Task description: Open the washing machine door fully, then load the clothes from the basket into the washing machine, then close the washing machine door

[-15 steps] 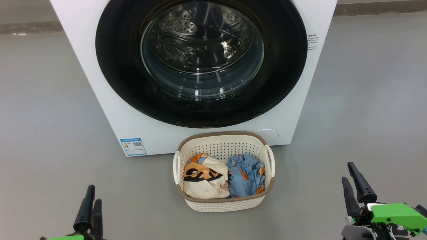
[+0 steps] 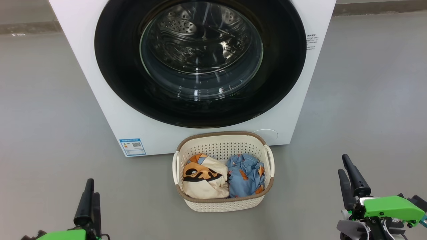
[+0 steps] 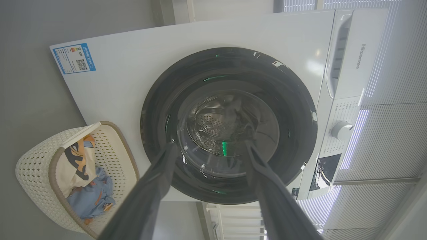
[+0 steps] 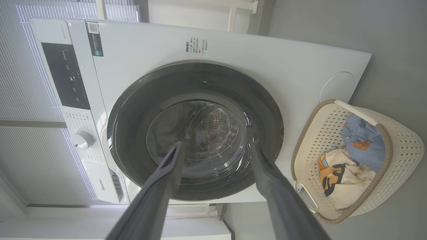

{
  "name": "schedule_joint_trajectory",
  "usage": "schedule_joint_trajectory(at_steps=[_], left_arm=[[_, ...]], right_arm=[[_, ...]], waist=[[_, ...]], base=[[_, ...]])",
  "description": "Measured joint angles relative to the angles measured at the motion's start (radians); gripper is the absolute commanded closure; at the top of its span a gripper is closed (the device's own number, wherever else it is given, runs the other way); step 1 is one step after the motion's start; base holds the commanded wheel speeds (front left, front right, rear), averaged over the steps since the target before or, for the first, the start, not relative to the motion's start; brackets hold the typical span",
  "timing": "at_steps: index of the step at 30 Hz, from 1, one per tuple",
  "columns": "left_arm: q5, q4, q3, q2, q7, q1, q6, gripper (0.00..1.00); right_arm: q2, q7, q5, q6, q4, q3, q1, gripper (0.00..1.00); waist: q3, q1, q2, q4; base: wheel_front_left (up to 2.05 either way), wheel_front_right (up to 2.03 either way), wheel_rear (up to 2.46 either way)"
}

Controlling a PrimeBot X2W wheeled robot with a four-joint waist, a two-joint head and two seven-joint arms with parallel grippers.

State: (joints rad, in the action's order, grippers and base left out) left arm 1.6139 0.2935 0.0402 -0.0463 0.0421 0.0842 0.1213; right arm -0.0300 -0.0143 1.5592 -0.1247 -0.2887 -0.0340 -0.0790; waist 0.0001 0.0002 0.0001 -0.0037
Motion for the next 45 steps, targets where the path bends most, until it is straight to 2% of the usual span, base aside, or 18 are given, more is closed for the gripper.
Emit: schedule_joint_trajectory(at_steps=[19, 25, 36, 45], left_arm=[[-0.155, -0.015, -0.067, -0.040, -0.087, 0.021, 0.001, 0.00], [-0.234, -0.012, -0.086, -0.062, -0.106, 0.042, 0.001, 0.00], [-0.407, -0.003, -0.102, -0.068, -0.135, 0.044, -0.008, 0.00], [-0.563, -0.003, -0.116, -0.080, -0.158, 0.047, -0.018, 0.00]], right_arm=[[-0.032, 0.061, -0.096, 0.000, 0.025, 0.080, -0.037, 0.00], [-0.040, 0.079, -0.180, 0.000, 0.025, 0.101, -0.061, 0.00], [-0.047, 0.104, -0.359, 0.000, 0.016, 0.134, -0.084, 0.00], [-0.066, 0.132, -0.569, 0.000, -0.009, 0.162, -0.109, 0.00]], waist=[[-0.001, -0.0001, 0.0000, -0.009], [-0.003, -0.0001, 0.0000, -0.010], [-0.004, 0.0000, 0.0000, -0.009], [-0.006, -0.0001, 0.0000, -0.010]], base=[[0.00, 0.00, 0.00], [0.00, 0.00, 0.00], [0.00, 0.00, 0.00], [0.00, 0.00, 0.00]])
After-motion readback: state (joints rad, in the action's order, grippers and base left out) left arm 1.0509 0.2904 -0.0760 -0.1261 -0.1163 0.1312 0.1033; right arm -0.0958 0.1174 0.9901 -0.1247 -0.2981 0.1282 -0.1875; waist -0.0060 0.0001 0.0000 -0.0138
